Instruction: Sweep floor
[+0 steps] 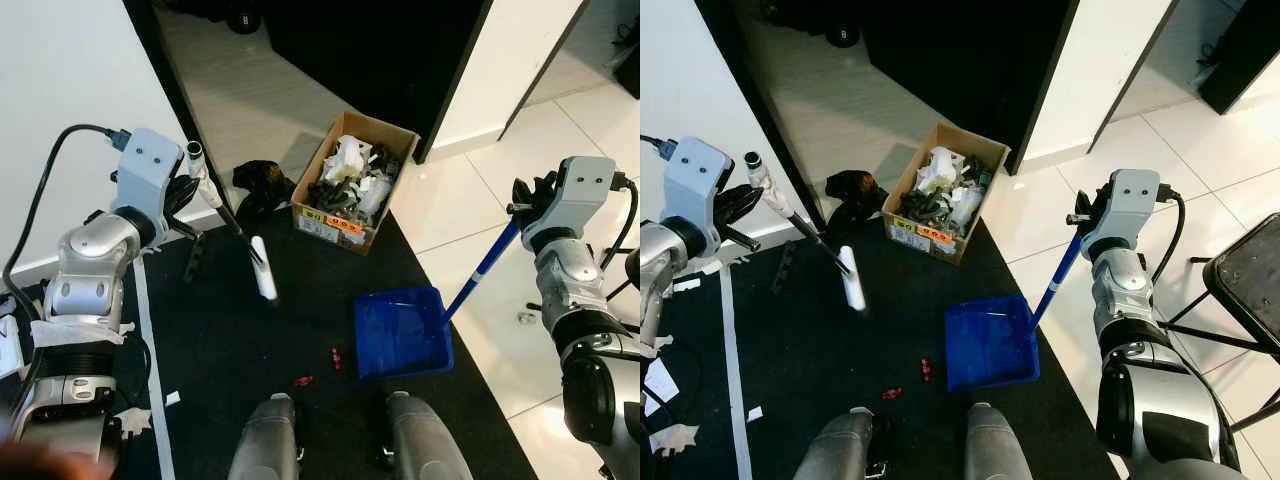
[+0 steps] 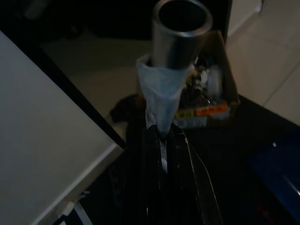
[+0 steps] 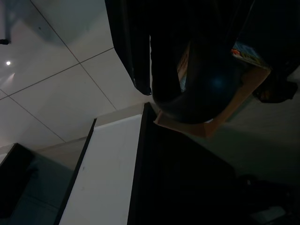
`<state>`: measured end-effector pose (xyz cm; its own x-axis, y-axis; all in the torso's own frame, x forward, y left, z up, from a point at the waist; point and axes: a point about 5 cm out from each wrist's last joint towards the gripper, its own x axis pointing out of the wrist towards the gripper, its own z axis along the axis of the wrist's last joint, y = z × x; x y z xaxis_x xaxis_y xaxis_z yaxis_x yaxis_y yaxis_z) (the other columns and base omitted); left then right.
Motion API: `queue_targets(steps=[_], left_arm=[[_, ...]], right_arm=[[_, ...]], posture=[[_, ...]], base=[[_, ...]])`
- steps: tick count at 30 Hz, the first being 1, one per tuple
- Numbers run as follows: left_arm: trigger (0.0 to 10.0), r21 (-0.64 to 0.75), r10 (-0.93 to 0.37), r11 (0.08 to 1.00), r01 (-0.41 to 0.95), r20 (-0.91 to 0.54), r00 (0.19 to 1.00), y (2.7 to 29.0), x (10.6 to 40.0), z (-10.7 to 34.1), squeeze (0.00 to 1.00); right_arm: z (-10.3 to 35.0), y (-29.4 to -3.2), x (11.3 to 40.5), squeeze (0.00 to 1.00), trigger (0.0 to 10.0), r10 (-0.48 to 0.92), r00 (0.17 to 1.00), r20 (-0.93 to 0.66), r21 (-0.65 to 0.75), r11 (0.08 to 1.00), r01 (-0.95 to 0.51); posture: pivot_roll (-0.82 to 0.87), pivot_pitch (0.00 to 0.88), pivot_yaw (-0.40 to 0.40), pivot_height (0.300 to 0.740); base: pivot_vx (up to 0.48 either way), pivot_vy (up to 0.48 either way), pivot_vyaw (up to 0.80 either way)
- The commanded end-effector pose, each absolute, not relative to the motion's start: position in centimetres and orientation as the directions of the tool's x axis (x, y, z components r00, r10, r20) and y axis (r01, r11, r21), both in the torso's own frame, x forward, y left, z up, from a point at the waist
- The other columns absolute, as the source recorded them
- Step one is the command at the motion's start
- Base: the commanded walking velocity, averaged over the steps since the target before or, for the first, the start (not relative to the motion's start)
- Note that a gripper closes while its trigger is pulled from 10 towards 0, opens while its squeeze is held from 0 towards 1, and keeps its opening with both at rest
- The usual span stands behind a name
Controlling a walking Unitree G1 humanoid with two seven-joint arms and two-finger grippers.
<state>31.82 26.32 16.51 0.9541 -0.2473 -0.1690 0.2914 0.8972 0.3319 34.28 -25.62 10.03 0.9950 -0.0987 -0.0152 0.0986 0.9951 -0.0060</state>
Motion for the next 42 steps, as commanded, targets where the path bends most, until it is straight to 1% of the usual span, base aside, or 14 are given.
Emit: queue_targets(steps=[1, 7, 12, 13, 16, 18, 22, 25, 28, 31, 33, 37, 40, 42], left_arm=[[10.0, 0.329, -0.280, 0.894, 0.305, -0.123, 0.952, 26.2, 31.4, 17.3, 0.00], [10.0, 0.354, -0.329, 0.861, 0.366, -0.161, 0.930, 26.2, 30.1, 17.4, 0.00], [10.0, 0.367, -0.371, 0.837, 0.407, -0.166, 0.914, 25.8, 27.6, 16.9, 0.00], [10.0, 0.382, -0.385, 0.816, 0.433, -0.197, 0.902, 25.7, 26.5, 16.4, 0.00], [10.0, 0.401, -0.386, 0.796, 0.453, -0.239, 0.891, 25.8, 25.6, 16.0, 0.00], [10.0, 0.455, -0.402, 0.729, 0.511, -0.319, 0.858, 25.8, 24.5, 15.6, 0.00], [10.0, 0.465, -0.421, 0.688, 0.557, -0.369, 0.829, 25.3, 24.1, 15.1, 0.00], [10.0, 0.409, -0.456, 0.678, 0.610, -0.416, 0.787, 23.4, 23.9, 13.0, 0.00], [10.0, 0.370, -0.444, 0.713, 0.595, -0.418, 0.792, 22.2, 24.2, 11.5, 0.00], [10.0, 0.270, -0.421, 0.789, 0.551, -0.415, 0.806, 19.8, 25.5, 8.6, 0.00], [10.0, 0.234, -0.430, 0.798, 0.556, -0.426, 0.796, 18.3, 26.0, 7.2, 0.00], [10.0, 0.221, -0.440, 0.794, 0.567, -0.436, 0.785, 17.3, 26.3, 6.4, 0.00], [10.0, 0.151, -0.456, 0.819, 0.553, -0.413, 0.788, 14.5, 27.4, 5.6, 0.00], [10.0, 0.145, -0.452, 0.828, 0.542, -0.400, 0.797, 13.8, 28.0, 5.6, 0.00]], right_arm=[[10.2, -26.2, 34.0, 0.00, 10.0, -0.118, 0.993, 0.014, 0.009, 0.993, 0.117], [10.2, -26.3, 33.9, 0.00, 10.0, -0.120, 0.993, 0.017, 0.014, 0.993, 0.120], [10.1, -26.5, 33.7, 0.00, 10.0, -0.125, 0.992, 0.021, 0.015, 0.992, 0.125], [10.1, -26.6, 33.6, 0.00, 10.0, -0.127, 0.992, 0.024, 0.017, 0.992, 0.127], [10.0, -26.6, 33.6, 0.00, 10.0, -0.128, 0.992, 0.024, 0.018, 0.992, 0.127], [9.8, -26.6, 33.4, 0.00, 10.0, -0.125, 0.992, 0.019, 0.020, 0.992, 0.125], [9.7, -26.4, 33.4, 0.00, 10.0, -0.120, 0.993, 0.014, 0.023, 0.993, 0.120], [9.5, -25.9, 33.5, 0.00, 10.0, -0.109, 0.994, 0.008, 0.029, 0.994, 0.109], [9.2, -25.5, 33.5, 0.00, 10.0, -0.097, 0.995, -0.004, 0.029, 0.995, 0.098], [8.6, -24.9, 33.4, 0.00, 10.0, -0.083, 0.996, -0.026, 0.028, 0.996, 0.083], [8.5, -24.6, 33.4, 0.00, 10.0, -0.075, 0.997, -0.030, 0.027, 0.997, 0.076], [8.5, -24.4, 33.5, 0.00, 10.0, -0.071, 0.997, -0.029, 0.027, 0.997, 0.072], [8.8, -24.4, 33.7, 0.00, 10.0, -0.068, 0.997, -0.019, 0.021, 0.997, 0.068], [8.9, -24.4, 33.7, 0.00, 10.0, -0.069, 0.997, -0.015, 0.017, 0.997, 0.070]], posture=[[0.06, 0.040, -0.009, 0.740], [0.05, 0.044, 0.006, 0.740], [0.05, 0.046, 0.007, 0.740], [0.06, 0.047, 0.002, 0.740], [0.06, 0.048, -0.002, 0.740], [0.07, 0.050, -0.010, 0.740], [0.07, 0.051, -0.011, 0.740], [0.07, 0.061, -0.012, 0.740], [0.07, 0.068, -0.014, 0.740], [0.06, 0.075, -0.019, 0.740], [0.05, 0.080, -0.013, 0.740], [0.05, 0.080, -0.012, 0.740], [0.03, 0.089, 0.002, 0.740], [0.02, 0.091, 0.004, 0.740]], base=[[0.000, 0.000, 0.00], [0.000, 0.000, 0.00], [0.000, 0.000, 0.00], [0.000, 0.000, 0.00], [0.000, 0.000, 0.00], [0.000, 0.000, 0.00], [0.000, 0.000, 0.00], [0.000, 0.000, 0.00], [0.000, 0.000, 0.00], [0.000, 0.000, 0.00], [0.000, 0.000, 0.00], [0.000, 0.000, 0.00], [0.000, 0.000, 0.00], [0.000, 0.000, 0.00]])
